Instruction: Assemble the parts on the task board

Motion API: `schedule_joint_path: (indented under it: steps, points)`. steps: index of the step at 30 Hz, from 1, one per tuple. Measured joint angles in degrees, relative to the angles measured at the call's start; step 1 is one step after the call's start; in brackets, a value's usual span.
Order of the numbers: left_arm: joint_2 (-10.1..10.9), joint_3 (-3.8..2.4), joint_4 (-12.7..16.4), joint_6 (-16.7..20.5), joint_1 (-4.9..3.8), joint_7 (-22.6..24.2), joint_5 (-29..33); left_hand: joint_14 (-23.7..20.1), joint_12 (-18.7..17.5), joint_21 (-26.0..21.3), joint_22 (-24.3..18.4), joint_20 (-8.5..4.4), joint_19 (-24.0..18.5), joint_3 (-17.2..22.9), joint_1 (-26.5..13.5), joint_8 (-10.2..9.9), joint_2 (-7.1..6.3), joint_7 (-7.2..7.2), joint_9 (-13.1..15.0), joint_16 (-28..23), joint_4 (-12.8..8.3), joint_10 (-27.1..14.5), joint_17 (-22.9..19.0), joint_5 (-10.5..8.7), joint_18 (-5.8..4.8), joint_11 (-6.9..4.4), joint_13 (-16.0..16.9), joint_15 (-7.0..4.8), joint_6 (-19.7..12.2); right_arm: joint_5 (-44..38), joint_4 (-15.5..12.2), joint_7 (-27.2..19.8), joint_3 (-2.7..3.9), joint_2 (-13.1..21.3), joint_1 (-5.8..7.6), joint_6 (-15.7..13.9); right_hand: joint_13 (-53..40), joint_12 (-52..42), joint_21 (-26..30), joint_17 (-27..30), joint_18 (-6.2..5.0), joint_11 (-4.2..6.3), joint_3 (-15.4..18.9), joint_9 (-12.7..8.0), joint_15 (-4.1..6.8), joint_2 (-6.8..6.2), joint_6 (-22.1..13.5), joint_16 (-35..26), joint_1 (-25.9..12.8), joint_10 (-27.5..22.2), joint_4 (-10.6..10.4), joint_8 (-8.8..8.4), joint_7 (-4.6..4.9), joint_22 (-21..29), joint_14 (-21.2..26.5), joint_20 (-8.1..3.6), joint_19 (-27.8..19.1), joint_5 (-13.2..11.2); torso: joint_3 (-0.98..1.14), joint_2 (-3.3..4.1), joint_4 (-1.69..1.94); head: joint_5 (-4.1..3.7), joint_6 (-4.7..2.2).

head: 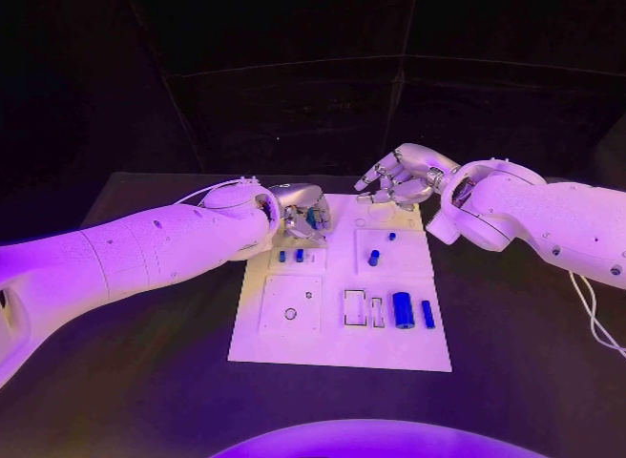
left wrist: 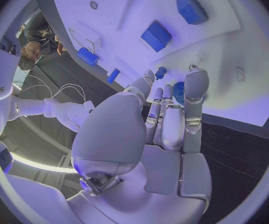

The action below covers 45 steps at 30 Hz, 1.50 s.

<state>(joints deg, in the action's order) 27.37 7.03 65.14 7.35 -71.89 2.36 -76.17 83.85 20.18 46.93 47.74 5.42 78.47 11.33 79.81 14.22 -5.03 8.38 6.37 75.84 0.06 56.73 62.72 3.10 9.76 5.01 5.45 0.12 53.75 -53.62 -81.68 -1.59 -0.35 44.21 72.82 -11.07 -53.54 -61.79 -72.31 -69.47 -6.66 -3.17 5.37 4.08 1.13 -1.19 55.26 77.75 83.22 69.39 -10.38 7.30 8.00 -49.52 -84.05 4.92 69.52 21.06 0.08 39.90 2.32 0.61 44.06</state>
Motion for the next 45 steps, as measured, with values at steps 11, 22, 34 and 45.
schedule_joint_path:
  steps: [11, 22, 34, 45]
  points:
    - [-0.9, 0.00, -0.8, -2.3, 0.10, -0.9, -1.3, 0.2, -0.2, 1.5, 1.4, -0.19, 0.6, 0.6, 0.0, -0.2, 0.00, -0.29, -0.3, 0.0, -0.3, 1.6, -0.5, 0.00, 0.00, -0.41, -0.6, -0.20, 1.3, -0.1, 0.0, 0.0, 0.00, -0.1, 0.00, 0.0, 0.0, 0.0, 0.0, 0.0, 0.00, 0.00, 0.0, 0.0, 0.00, 0.00, 0.0, 0.0, 0.0, 0.0, 0.0, 0.00, 0.00, 0.0, 0.0, 0.00, 0.0, 0.0, 0.01, -0.04, 0.03, -0.18, 0.21]
    - [-1.5, 0.00, -1.5, -3.6, 0.25, -1.5, -1.6, 0.2, -0.7, 2.1, 2.3, -0.39, 0.8, 2.3, 0.6, -0.5, 1.20, -0.81, -0.6, 0.0, -0.5, 3.5, -0.8, 0.00, 0.00, -0.82, -1.3, -0.63, 3.3, -0.1, 0.0, 0.0, 0.00, -0.3, 0.00, 0.0, 0.1, 0.0, 0.0, 0.0, 0.00, 0.01, 0.0, 0.0, 0.00, 0.00, 0.0, 0.0, 0.0, 0.0, 0.0, 0.18, 0.00, 0.0, 0.0, 0.00, 0.0, 0.0, 0.01, -0.08, 0.09, -0.24, 0.29]
    - [-2.1, -0.16, -2.5, -3.9, 0.34, -1.6, -1.6, 0.2, -1.9, 3.2, 3.4, -0.60, 1.0, 6.1, 0.8, -1.3, 2.59, -0.75, -1.1, 0.0, -1.2, 4.9, -1.1, 0.00, -0.93, -1.01, -1.7, -0.62, 4.6, -0.1, 0.0, 0.0, 0.00, -0.3, 0.00, 0.0, 0.2, 0.0, 0.0, 0.0, 0.00, 0.21, -0.1, 0.0, 0.00, 0.00, 0.0, 0.0, 0.0, -0.2, 0.1, 0.29, 0.00, 0.2, 0.0, 0.00, 0.0, 0.0, 0.00, -0.08, 0.09, -0.17, 0.37]
    - [-1.4, -0.19, -1.7, -3.3, 0.53, -1.1, -1.6, 0.2, -2.9, 4.3, 4.7, -0.59, 1.0, 10.1, 0.9, -1.8, 2.74, -0.62, -1.5, 0.3, -2.8, 6.1, -1.5, -0.01, -0.93, -0.95, -1.8, -0.62, 5.4, -0.1, 0.0, 0.0, 0.00, -0.3, 0.00, 0.0, 0.2, 0.0, 0.0, 0.0, -0.01, 0.21, -0.1, 0.0, 0.00, 0.00, 0.0, 0.0, 0.0, -0.2, 0.1, 0.29, 0.00, 0.2, 0.0, 0.00, 0.0, 0.2, -0.02, -0.09, 0.09, -0.33, 0.31]
